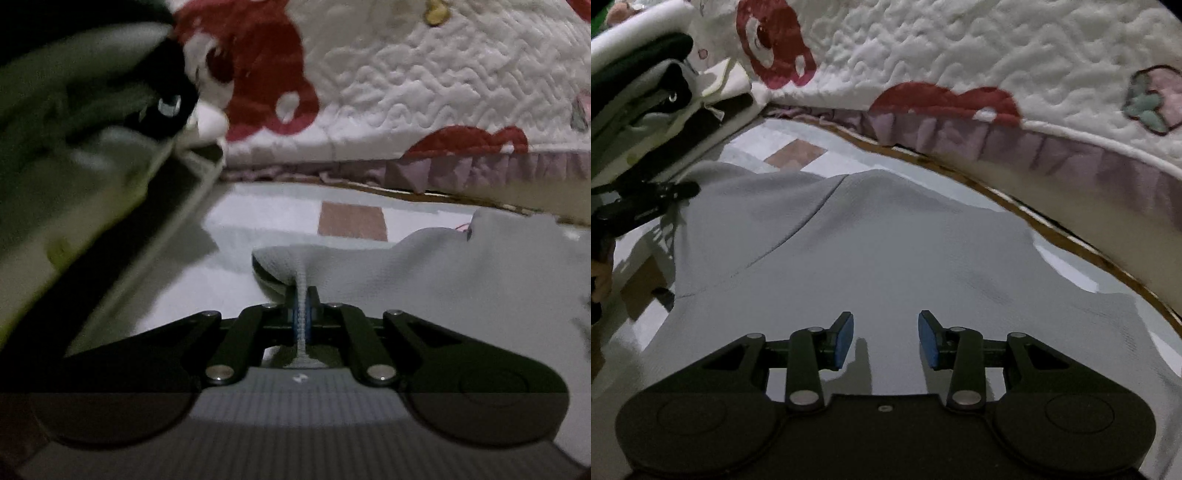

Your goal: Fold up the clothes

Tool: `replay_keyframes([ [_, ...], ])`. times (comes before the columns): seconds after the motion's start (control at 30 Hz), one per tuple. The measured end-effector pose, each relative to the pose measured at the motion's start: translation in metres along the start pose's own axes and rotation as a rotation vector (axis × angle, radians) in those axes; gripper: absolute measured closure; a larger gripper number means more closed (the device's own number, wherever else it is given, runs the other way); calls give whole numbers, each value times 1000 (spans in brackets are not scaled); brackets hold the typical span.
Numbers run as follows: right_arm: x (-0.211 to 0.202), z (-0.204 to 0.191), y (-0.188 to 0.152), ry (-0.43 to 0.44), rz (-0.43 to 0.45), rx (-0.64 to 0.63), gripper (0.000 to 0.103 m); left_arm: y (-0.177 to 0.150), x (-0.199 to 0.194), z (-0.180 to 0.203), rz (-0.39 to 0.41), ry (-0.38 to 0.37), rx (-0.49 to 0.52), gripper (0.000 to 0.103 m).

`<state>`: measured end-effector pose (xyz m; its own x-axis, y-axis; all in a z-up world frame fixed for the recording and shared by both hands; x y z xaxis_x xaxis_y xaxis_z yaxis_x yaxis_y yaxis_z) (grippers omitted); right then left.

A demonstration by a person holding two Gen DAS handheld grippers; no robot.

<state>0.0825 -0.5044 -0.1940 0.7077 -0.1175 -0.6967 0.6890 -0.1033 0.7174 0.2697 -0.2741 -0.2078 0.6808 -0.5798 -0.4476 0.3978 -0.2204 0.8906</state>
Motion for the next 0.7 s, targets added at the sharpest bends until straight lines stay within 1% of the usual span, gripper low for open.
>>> replay_keyframes([
  [0.17, 25, -7, 3, -5, -28, -18, 58, -4, 8, -13, -23, -52, -165, 100],
  [0.23, 19, -12, 4, 5, -26, 1, 58, 1, 5, -15, -15, -79, -209, 100],
  [0.3, 7, -14, 3, 8, -13, 25, 54, 15, -4, -7, 16, -118, -198, 100],
  [0.37, -6, -11, -1, -6, 9, 71, 52, 38, -22, 13, 104, -180, -148, 100],
  [0.4, -13, -8, -4, -13, 18, 102, 52, 50, -35, 28, 143, -224, -128, 100],
  [0.5, -32, 6, -19, -35, 38, 200, 52, 71, -74, 91, 180, -480, -191, 99],
  [0.53, -37, 12, -26, -45, 41, 242, 52, 62, -79, 116, 120, -556, -215, 96],
  [0.6, -45, 23, -39, -58, 46, 327, 52, 46, -91, 164, -3, -704, -261, 88],
  [0.63, -48, 27, -45, -59, 49, 371, 52, 31, -94, 181, -64, -736, -221, 75],
  [0.67, -50, 30, -50, -56, 52, 399, 52, 17, -97, 197, -122, -766, -177, 68],
  [0.7, -52, 33, -55, -51, 55, 421, 52, 5, -101, 204, -136, -768, -85, 67],
])
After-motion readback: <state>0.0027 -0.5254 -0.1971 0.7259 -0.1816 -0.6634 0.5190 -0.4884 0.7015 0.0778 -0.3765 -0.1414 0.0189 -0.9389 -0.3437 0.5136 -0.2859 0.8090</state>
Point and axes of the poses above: each gripper's, at about its wrist camera, not at the fingertips, and x roughly the way its jaws point, z to its right, y to its top, the point moved 9 cm from there along x, roughly the way its jaws point, and after that the axes turned 11 degrees about z, right-handed, at the moved point
